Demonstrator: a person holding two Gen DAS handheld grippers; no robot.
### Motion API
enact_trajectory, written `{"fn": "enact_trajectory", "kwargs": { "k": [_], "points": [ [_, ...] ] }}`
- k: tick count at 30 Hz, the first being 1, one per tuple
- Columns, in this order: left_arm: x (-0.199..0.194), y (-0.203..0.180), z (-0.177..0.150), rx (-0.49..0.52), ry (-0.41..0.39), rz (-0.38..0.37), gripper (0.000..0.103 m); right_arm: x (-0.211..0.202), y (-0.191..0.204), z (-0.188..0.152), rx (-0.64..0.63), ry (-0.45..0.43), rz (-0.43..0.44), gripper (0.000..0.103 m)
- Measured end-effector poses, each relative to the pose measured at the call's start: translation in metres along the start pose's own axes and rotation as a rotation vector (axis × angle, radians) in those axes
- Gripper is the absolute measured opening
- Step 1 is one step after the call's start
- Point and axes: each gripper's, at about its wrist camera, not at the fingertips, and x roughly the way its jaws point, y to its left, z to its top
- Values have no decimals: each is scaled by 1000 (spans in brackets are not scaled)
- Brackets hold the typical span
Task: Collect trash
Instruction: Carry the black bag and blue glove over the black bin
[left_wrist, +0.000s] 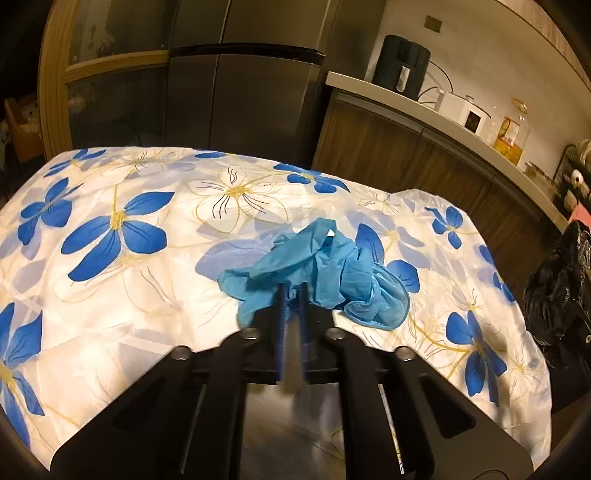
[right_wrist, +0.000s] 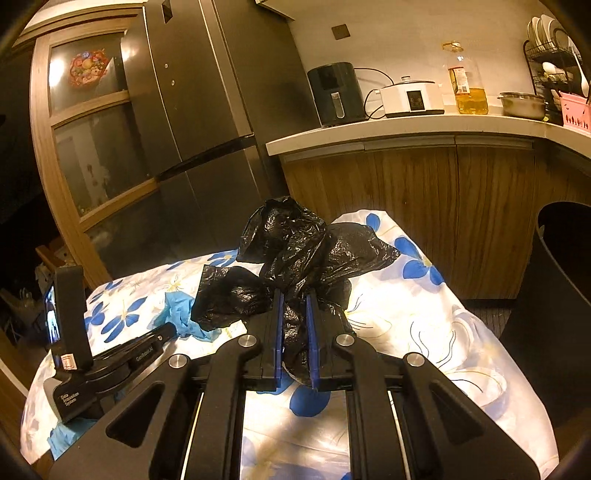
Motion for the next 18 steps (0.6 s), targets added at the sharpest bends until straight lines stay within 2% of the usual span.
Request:
{"fn": "enact_trajectory", "kwargs": {
  "k": [9,18],
  "points": [
    [-26,1,1,-34,-64,-41,0,-22,0,2,-10,-28,-2,12],
    [-77,-30,2,28,-155,-79,0,-54,-10,9,12,-66,8,12]
  ]
}}
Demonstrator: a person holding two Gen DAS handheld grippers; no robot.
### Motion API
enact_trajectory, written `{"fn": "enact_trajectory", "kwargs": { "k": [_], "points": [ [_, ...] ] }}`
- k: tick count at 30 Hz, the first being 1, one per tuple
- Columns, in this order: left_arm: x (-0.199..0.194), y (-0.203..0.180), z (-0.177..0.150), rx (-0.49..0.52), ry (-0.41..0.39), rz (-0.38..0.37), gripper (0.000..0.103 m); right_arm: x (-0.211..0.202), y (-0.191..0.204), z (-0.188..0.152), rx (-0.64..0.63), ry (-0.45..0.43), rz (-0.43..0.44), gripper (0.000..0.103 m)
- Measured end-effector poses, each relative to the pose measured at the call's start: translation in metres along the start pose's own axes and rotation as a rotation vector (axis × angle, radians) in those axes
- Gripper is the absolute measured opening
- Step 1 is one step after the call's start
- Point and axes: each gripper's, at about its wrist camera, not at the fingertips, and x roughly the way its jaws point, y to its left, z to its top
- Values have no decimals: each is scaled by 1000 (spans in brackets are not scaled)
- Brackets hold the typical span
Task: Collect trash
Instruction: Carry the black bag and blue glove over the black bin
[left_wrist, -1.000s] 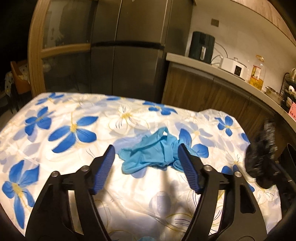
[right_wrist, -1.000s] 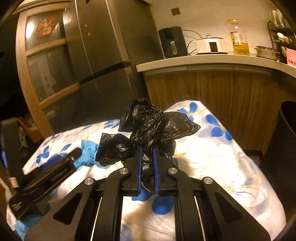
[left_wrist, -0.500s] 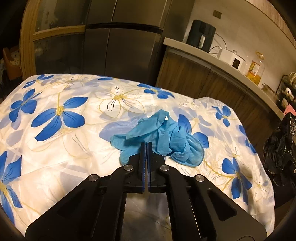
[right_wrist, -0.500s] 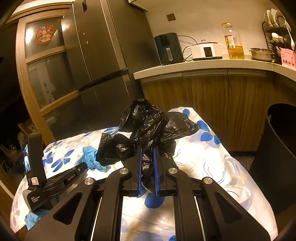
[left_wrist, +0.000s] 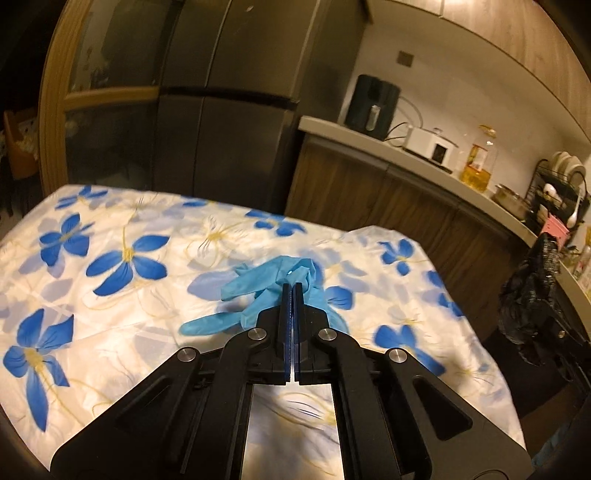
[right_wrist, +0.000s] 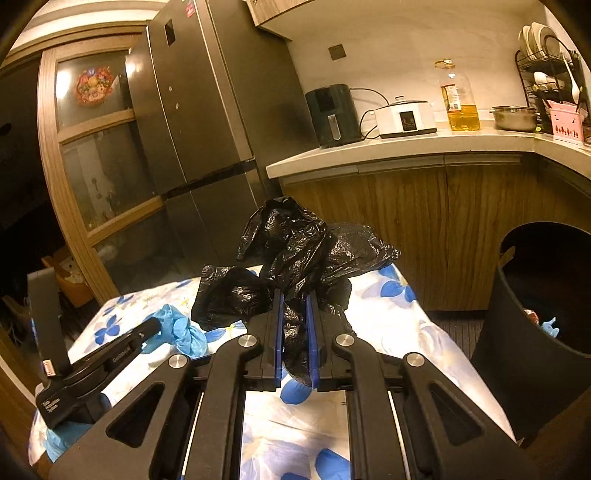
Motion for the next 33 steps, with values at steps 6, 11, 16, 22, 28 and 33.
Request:
{"fn": "enact_trajectory", "kwargs": {
  "k": [6,11,16,22,28,33],
  "points": [
    [-29,-33,4,44,-42,-34,0,-28,-10,6,4,-36,-3,12],
    [-47,-66,4,81,-60,-72,0,-53,-26,11,15,-65,-18,12],
    [-65,-106,2,127,-80,-125,0,-78,-42,15,23,-93,-46,12],
    [-81,-157,-2,194,-99,-193,0,-108,-69,22,40,-140,-93,12],
    [-83,-210,-5,252,-103,-274,0,-127,-102,27,61,-171,-165,12],
    [-76,-248,-5,257,-91,-350,0,-138,-132,35,83,-193,-235,12]
  ]
}}
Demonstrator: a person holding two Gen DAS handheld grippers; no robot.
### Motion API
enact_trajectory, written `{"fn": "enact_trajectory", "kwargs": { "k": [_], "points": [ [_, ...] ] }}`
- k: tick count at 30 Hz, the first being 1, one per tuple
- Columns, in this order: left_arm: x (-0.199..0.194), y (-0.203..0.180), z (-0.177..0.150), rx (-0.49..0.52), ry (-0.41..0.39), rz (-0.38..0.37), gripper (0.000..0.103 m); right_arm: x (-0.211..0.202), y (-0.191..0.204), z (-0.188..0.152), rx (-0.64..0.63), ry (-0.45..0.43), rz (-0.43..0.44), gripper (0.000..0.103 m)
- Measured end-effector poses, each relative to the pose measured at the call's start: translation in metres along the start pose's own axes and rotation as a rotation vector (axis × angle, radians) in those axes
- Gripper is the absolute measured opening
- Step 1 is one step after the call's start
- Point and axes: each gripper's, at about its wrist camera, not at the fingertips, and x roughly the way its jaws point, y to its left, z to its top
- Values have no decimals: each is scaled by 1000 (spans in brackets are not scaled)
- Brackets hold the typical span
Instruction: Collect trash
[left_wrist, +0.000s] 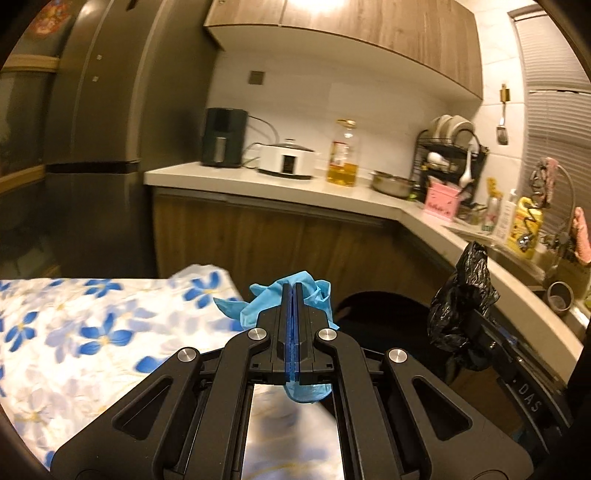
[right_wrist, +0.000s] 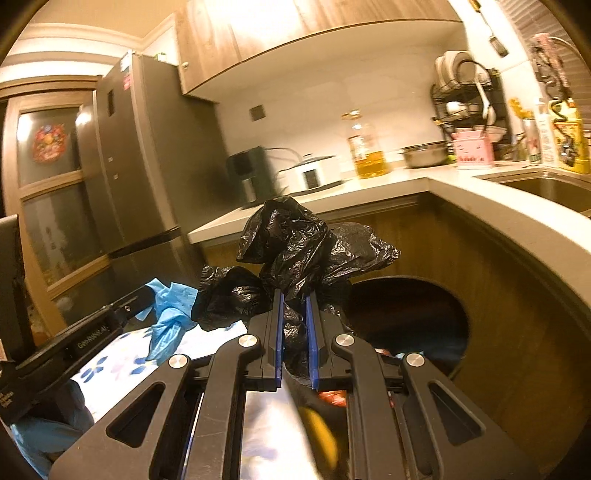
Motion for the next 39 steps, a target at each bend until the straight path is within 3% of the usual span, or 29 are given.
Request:
{"fn": "enact_trajectory", "kwargs": {
  "k": [10,19,24,28,30,32,34,39],
  "points": [
    [46,-62,10,23,2,-140,0,11,-45,9,15,-5,-86,12],
    [73,-88,4,59,27,-198,0,26,-61,10,20,13,-95,14],
    [86,-86,-1,44,63,-217,0,36,-68,6,29,35,-93,22],
    [94,-88,-6,73,94,-206,2,40,-71,4,36,43,-100,35],
    [98,-88,-9,78,111,-197,8,41,-73,3,40,47,-104,41],
    [99,-84,-10,71,120,-189,22,40,-75,3,45,45,-109,46],
    [99,-79,-12,55,118,-182,42,38,-77,2,51,44,-118,49],
    [93,-66,-13,30,117,-134,62,33,-77,1,64,48,-133,60]
  ]
}}
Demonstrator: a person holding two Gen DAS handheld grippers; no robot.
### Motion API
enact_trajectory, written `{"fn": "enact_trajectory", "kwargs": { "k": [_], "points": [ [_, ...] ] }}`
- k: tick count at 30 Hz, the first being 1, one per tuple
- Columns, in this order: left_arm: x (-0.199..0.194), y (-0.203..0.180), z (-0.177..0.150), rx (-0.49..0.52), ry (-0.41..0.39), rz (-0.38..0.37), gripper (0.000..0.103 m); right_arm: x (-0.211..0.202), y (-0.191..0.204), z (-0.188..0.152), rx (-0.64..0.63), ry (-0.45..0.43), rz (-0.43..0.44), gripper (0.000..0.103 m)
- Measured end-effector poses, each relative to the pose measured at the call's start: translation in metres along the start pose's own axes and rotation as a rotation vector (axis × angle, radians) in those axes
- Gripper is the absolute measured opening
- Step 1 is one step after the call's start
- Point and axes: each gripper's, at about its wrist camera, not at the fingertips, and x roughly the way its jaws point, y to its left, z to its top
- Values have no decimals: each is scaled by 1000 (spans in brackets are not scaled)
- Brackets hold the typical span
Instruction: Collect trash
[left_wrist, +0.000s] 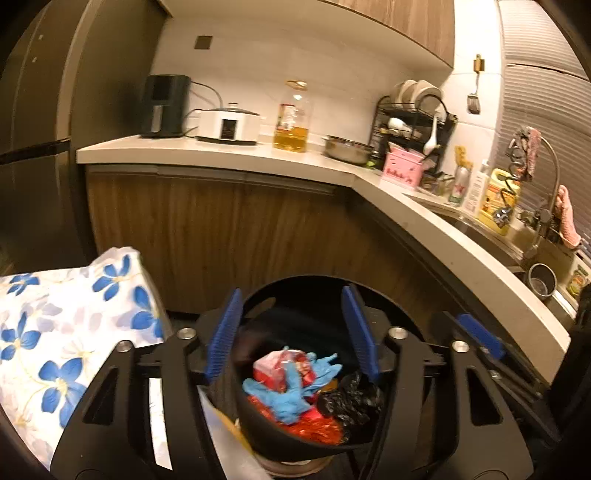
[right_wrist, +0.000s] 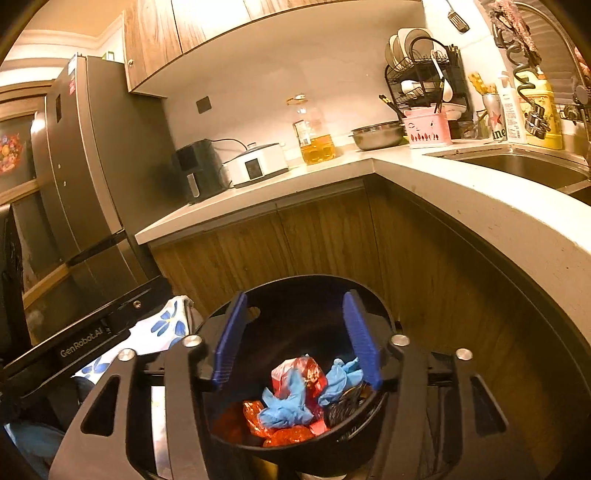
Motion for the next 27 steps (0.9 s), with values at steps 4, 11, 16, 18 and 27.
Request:
{"fn": "enact_trajectory", "kwargs": {
  "k": [4,11,16,18,27],
  "points": [
    [-19,7,-6,21,-20,76,74,-10,8,-1,-17,-6,-6,72],
    [-66,22,-21,61,-48,222,83,-31,32,-5,-76,-11,-16,88],
    [-105,38,-32,52,-68,292,91,-52,54,-12,-127,-23,-23,97],
    [-121,46,-37,32,-65,307,93,-63,62,-15,-132,-33,-16,97],
    [-184,68,-64,-8,-45,388,97,-107,98,-33,-200,-49,-3,97]
  ]
}}
